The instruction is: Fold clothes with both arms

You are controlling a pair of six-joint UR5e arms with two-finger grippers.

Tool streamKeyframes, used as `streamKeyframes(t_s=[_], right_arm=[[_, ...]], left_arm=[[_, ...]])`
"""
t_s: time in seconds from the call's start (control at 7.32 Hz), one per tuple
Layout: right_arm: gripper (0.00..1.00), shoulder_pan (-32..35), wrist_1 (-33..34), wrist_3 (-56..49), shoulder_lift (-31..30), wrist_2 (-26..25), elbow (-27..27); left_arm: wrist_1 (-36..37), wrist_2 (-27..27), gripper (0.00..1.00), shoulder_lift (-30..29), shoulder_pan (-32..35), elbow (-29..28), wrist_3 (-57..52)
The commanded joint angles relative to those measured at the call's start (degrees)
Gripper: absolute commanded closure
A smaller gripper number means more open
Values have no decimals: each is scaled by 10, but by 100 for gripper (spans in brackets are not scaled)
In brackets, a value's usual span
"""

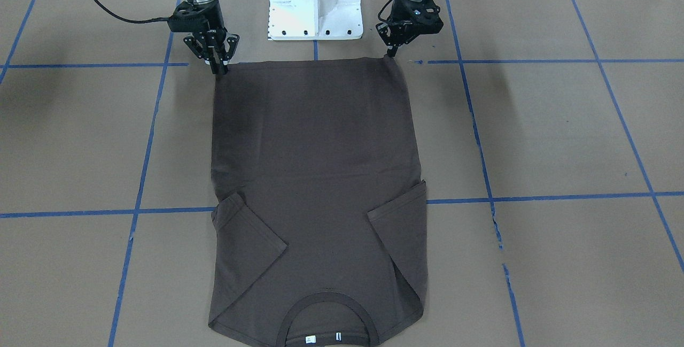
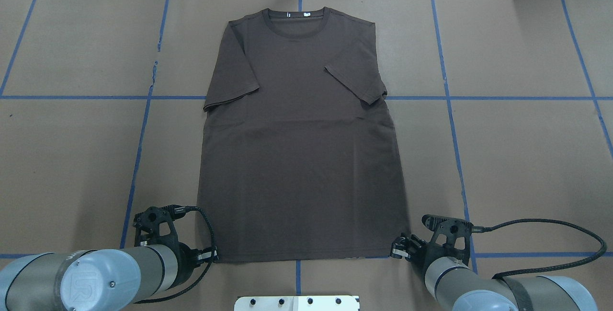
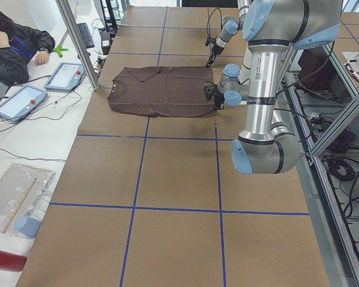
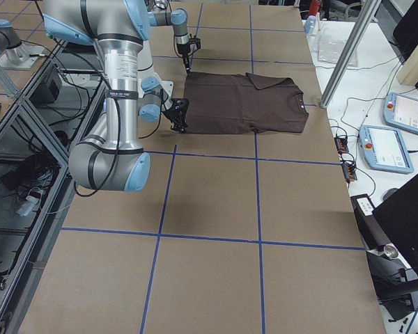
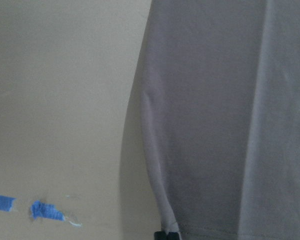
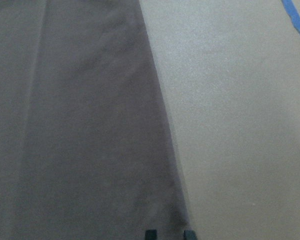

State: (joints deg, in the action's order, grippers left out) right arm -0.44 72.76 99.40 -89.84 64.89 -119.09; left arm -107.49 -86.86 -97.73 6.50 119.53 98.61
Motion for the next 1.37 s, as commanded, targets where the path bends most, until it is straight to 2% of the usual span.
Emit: streamKeyframes(t_s=[0.0,0.14,0.41,0.55,1.23], right_arm=[[92,0,2,0,-1,-1,-1],[95,0,2,-1,-2,-1,-1],[53,-1,8,-8,-8,1,-3],[45,-3,42,-9,-3,1,-10],[45,-14,55,-5,-3,0,-12]], left_arm=[[0,0,100,0,0,0,0],[0,0,100,-3,0,0,0],[0,0,100,-3,0,0,0],[0,0,100,-3,0,0,0],[0,0,100,-2,0,0,0]])
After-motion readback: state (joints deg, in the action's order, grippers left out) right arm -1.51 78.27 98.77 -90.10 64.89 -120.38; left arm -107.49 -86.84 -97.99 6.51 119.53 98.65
